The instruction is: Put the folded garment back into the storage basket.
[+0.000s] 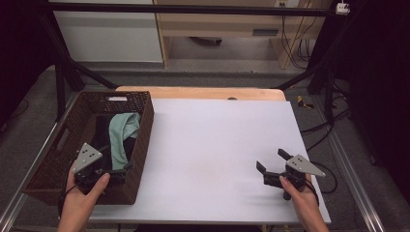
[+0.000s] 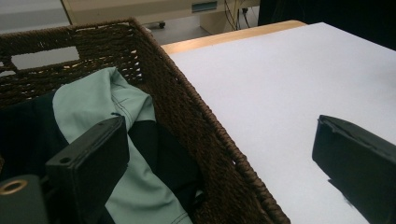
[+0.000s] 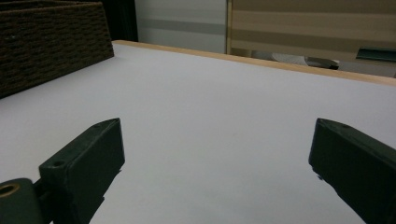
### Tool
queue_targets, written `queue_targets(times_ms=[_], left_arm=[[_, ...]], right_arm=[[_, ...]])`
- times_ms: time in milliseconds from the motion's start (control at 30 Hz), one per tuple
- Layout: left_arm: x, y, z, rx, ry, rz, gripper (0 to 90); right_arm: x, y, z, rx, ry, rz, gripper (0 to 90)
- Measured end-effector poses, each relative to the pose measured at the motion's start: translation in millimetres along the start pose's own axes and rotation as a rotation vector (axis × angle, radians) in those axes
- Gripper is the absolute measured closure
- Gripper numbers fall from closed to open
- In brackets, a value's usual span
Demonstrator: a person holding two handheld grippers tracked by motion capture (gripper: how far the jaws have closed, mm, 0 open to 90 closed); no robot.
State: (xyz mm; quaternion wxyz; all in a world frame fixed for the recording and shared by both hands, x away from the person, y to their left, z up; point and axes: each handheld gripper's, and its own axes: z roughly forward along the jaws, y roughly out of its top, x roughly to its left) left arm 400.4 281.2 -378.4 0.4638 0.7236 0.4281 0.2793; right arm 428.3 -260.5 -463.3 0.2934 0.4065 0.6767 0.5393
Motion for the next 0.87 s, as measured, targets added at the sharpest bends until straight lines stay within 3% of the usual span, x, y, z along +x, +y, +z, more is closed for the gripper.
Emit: queue_targets(times_ms=[867], left_arm=[[-6.8,2.5,2.0,-0.012,-0.015,0.003,3.8]], right_arm=[[16.1,-3.4,4.6,0.004,0.059,-0.027,3.9]])
